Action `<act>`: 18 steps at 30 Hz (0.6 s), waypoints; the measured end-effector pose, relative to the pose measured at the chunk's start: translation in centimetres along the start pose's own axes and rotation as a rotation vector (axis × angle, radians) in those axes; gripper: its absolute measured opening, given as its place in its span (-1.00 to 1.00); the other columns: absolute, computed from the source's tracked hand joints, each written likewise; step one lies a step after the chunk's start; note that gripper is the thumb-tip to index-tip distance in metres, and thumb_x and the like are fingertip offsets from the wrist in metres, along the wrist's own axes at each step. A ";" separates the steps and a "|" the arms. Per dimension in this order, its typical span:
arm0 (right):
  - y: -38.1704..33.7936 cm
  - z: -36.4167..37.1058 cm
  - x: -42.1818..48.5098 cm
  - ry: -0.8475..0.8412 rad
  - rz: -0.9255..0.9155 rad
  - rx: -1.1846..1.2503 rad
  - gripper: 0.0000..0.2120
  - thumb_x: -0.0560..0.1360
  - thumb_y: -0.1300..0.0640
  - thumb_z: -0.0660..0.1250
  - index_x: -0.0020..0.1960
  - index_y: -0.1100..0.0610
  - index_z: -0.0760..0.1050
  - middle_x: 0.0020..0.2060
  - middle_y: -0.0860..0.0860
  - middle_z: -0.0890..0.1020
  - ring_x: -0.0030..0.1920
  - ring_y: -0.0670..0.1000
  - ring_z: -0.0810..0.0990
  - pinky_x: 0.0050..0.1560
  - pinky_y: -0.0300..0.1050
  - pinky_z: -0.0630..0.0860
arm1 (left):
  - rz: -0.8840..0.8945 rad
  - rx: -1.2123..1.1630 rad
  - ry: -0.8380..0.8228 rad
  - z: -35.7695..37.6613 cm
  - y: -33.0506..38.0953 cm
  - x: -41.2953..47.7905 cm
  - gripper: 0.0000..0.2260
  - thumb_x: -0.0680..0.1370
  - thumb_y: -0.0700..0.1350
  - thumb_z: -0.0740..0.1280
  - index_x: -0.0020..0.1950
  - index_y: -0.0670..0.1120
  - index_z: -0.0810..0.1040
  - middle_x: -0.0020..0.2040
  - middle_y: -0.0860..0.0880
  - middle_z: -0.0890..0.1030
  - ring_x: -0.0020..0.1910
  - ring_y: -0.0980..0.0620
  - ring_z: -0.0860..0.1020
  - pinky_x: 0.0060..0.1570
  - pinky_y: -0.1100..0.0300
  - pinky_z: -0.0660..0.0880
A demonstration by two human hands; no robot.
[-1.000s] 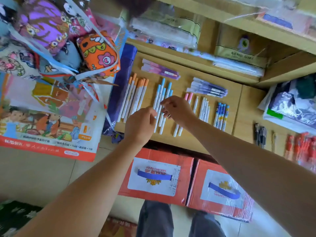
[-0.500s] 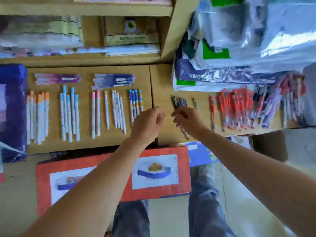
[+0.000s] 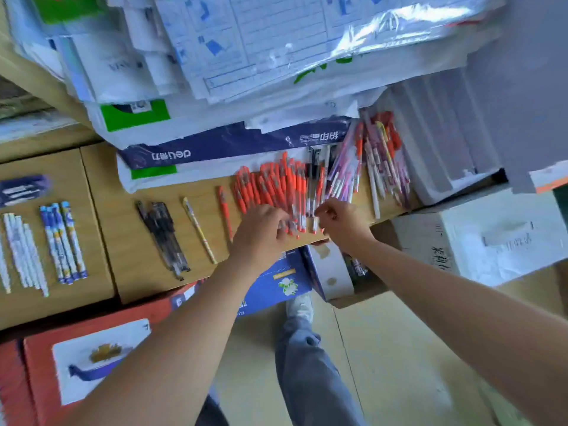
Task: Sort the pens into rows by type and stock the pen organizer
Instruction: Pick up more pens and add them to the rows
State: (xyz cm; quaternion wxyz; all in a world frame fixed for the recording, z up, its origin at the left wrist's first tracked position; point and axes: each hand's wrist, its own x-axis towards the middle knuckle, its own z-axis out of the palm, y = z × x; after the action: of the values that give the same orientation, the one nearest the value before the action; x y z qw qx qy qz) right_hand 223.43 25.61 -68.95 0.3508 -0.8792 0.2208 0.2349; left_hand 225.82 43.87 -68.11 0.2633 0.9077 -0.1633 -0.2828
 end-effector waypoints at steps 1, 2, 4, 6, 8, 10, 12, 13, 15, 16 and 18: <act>1.0 -0.8 0.5 0.018 0.018 -0.016 -0.81 0.53 0.20 0.22 0.04 0.16 0.58 -0.19 0.10 0.66 -0.18 0.13 0.62 -0.20 -0.07 0.53 | 0.007 0.043 -0.024 0.4 0.7 0.6 -0.74 0.54 -0.19 0.26 0.22 -0.07 0.55 0.17 -0.06 0.53 0.20 -0.09 0.44 0.25 0.04 0.33; 1.8 -1.6 0.9 0.039 0.038 -0.029 -0.82 0.53 0.18 0.22 0.04 0.16 0.57 -0.21 0.09 0.65 -0.20 0.12 0.61 -0.22 -0.07 0.52 | 0.006 0.081 -0.047 0.8 1.2 1.1 -0.71 0.55 -0.17 0.26 0.27 -0.05 0.53 0.24 -0.05 0.50 0.26 -0.09 0.41 0.32 0.01 0.28; 3.1 -2.7 1.8 0.074 0.085 -0.053 -0.83 0.55 0.12 0.21 0.05 0.14 0.54 -0.23 0.09 0.65 -0.23 0.11 0.61 -0.22 -0.06 0.54 | -0.005 0.131 -0.084 1.4 2.0 2.0 -0.66 0.57 -0.16 0.25 0.35 -0.03 0.47 0.37 -0.04 0.41 0.37 -0.10 0.33 0.39 0.03 0.22; 4.0 -3.2 2.6 0.098 0.120 -0.055 -0.84 0.56 0.06 0.21 0.03 0.10 0.51 -0.26 0.09 0.65 -0.25 0.10 0.63 -0.22 -0.04 0.59 | -0.016 0.160 -0.111 2.0 2.5 2.7 -0.63 0.57 -0.16 0.24 0.38 -0.01 0.42 0.41 -0.04 0.37 0.39 -0.09 0.29 0.38 0.06 0.21; 4.4 -3.3 3.6 0.117 0.151 -0.037 -0.83 0.55 0.01 0.23 0.01 0.09 0.50 -0.27 0.08 0.65 -0.26 0.09 0.64 -0.22 -0.02 0.61 | -0.020 0.181 -0.115 2.4 2.9 3.6 -0.62 0.56 -0.17 0.25 0.38 -0.02 0.42 0.36 -0.04 0.40 0.34 -0.08 0.33 0.35 0.06 0.26; 4.3 -3.0 4.6 0.125 0.176 -0.047 -0.78 0.54 -0.05 0.25 -0.03 0.10 0.51 -0.26 0.07 0.64 -0.26 0.09 0.63 -0.29 -0.07 0.58 | -0.037 0.180 -0.080 2.7 3.3 4.5 -0.63 0.55 -0.18 0.26 0.36 -0.04 0.44 0.29 -0.06 0.43 0.28 -0.08 0.37 0.29 0.05 0.32; 4.2 -2.8 5.6 0.115 0.202 -0.083 -0.72 0.53 -0.09 0.29 -0.07 0.14 0.52 -0.29 0.06 0.62 -0.29 0.07 0.59 -0.41 -0.19 0.44 | -0.036 0.168 -0.030 2.8 3.7 5.2 -0.66 0.55 -0.19 0.25 0.33 -0.05 0.46 0.23 -0.06 0.46 0.23 -0.08 0.40 0.23 0.05 0.38; 4.1 -2.7 6.0 0.109 0.218 -0.088 -0.69 0.52 -0.11 0.30 -0.10 0.16 0.53 -0.31 0.06 0.60 -0.31 0.06 0.57 -0.44 -0.22 0.37 | -0.030 0.157 -0.010 2.9 3.9 5.6 -0.68 0.56 -0.19 0.25 0.31 -0.04 0.47 0.20 -0.05 0.47 0.20 -0.07 0.41 0.20 0.04 0.40; 4.0 -2.7 6.5 0.102 0.239 -0.078 -0.65 0.50 -0.14 0.33 -0.16 0.17 0.54 -0.35 0.05 0.58 -0.36 0.04 0.55 -0.46 -0.24 0.34 | -0.026 0.115 0.013 3.0 4.3 6.5 -0.72 0.57 -0.18 0.24 0.28 -0.04 0.49 0.16 -0.04 0.49 0.16 -0.04 0.43 0.17 0.04 0.42; 4.0 -2.8 6.7 0.101 0.247 -0.070 -0.65 0.49 -0.14 0.35 -0.20 0.17 0.54 -0.38 0.04 0.56 -0.38 0.02 0.53 -0.47 -0.24 0.32 | -0.028 0.097 0.019 3.0 4.5 7.0 -0.73 0.58 -0.17 0.24 0.27 -0.05 0.49 0.15 -0.03 0.50 0.17 -0.03 0.44 0.18 0.05 0.43; 4.2 -3.0 6.8 0.107 0.253 -0.052 -0.67 0.48 -0.08 0.37 -0.26 0.18 0.53 -0.40 0.04 0.54 -0.40 0.01 0.50 -0.49 -0.26 0.28 | -0.026 0.087 0.025 3.0 5.0 8.1 -0.74 0.58 -0.18 0.23 0.26 -0.06 0.50 0.13 -0.04 0.52 0.16 -0.03 0.45 0.17 0.06 0.44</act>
State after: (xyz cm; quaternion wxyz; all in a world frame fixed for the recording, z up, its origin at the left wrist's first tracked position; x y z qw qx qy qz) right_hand 227.30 19.16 -73.05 0.2832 -0.8645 0.3419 0.2357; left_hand 229.63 35.09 -70.82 0.2222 0.9238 -0.1604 -0.2673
